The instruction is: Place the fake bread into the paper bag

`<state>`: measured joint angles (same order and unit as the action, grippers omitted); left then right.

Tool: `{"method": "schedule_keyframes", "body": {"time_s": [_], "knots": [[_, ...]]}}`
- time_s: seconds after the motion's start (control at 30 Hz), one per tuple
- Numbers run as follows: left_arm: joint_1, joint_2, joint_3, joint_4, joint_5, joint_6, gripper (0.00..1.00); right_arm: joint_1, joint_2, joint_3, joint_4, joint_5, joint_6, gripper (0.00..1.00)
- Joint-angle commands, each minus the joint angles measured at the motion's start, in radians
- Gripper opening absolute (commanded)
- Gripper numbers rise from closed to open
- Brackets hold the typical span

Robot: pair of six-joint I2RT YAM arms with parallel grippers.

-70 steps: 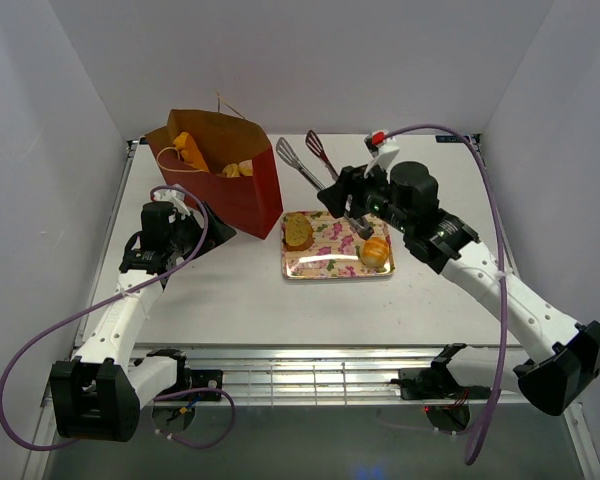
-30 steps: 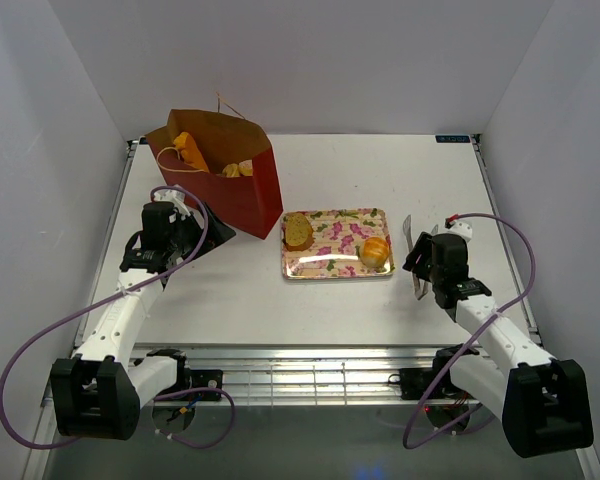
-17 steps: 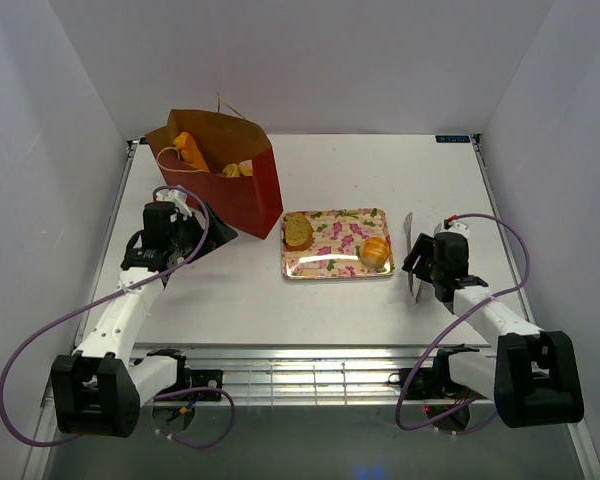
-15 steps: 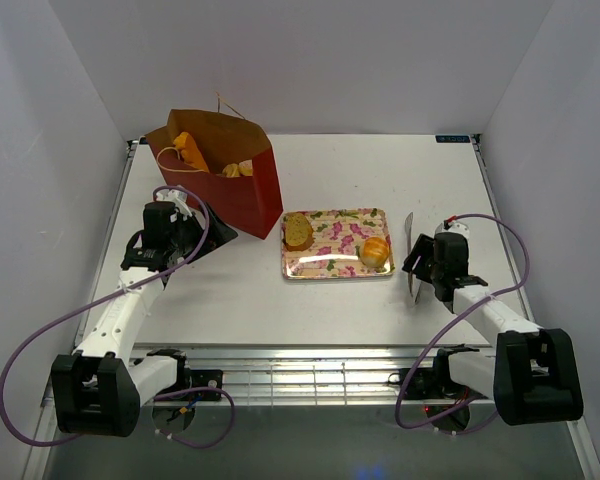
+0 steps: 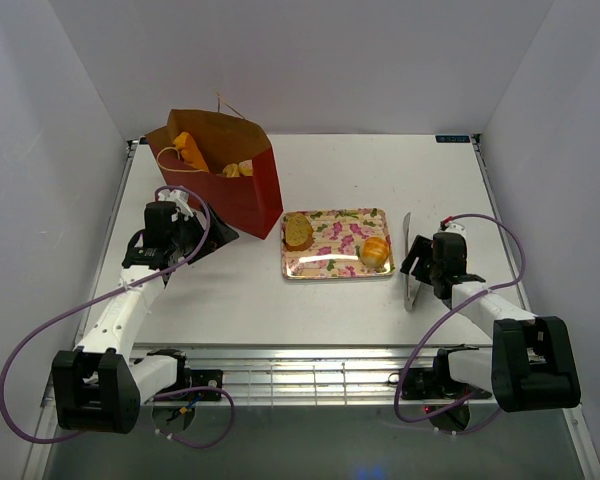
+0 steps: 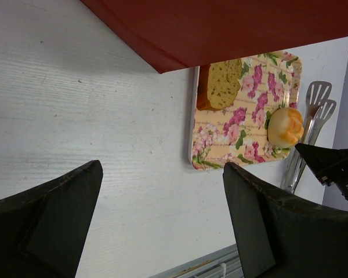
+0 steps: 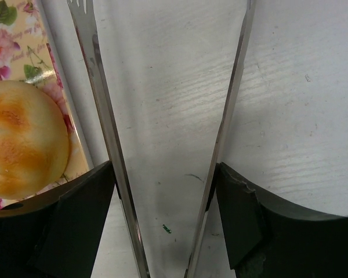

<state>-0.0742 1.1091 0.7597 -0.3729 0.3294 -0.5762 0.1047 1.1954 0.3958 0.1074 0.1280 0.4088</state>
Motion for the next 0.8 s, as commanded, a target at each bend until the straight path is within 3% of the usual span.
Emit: {"method": "schedule_keyframes", "body": {"time_s": [0.0, 0.37, 0.77], "knots": [[-0.001, -0.003, 0.001, 0.017, 0.014, 0.007, 0.95, -0.003, 0.016, 0.018, 0.037, -0.028, -0.022, 0.75], [-0.003, 0.0, -0.002, 0.017, 0.014, 0.007, 0.95, -0.003, 0.001, 0.021, -0.003, -0.042, -0.036, 0.85], [-0.003, -0.032, 0.001, 0.017, 0.002, 0.021, 0.94, -0.003, -0.129, 0.089, -0.144, -0.01, -0.054, 0.91]]}}
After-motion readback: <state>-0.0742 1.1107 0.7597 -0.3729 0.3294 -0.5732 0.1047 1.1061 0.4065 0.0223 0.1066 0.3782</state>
